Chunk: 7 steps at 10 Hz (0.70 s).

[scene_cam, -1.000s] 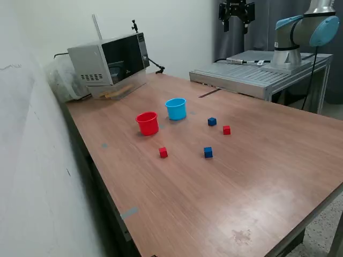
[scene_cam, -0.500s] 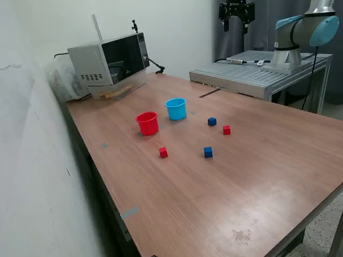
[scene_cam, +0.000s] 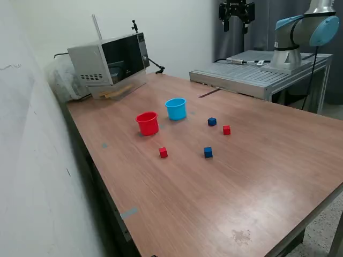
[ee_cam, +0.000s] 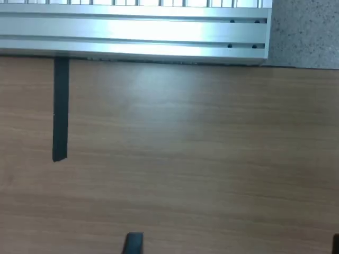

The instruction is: Place red objects in the red bin, and blue objects in the blue bin.

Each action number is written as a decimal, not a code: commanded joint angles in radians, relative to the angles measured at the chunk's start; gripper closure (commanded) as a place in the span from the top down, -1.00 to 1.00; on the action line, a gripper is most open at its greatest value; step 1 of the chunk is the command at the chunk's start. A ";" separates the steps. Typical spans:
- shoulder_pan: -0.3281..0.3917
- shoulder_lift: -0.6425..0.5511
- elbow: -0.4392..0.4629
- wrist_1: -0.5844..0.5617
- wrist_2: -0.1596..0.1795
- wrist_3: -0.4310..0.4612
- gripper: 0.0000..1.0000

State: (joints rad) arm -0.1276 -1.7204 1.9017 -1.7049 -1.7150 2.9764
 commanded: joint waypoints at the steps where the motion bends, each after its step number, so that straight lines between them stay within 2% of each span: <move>1: 0.000 -0.001 -0.003 0.001 0.000 0.001 1.00; 3: 0.013 0.007 -0.026 -0.010 0.011 0.006 1.00; 4: 0.034 0.015 -0.027 -0.045 0.061 0.006 1.00; 5: 0.054 0.030 -0.029 -0.141 0.168 0.007 1.00; 6: 0.055 0.047 -0.027 -0.203 0.219 0.010 1.00; 7: 0.055 0.095 -0.027 -0.263 0.225 0.047 1.00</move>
State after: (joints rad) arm -0.0891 -1.6874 1.8778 -1.8239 -1.5892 2.9878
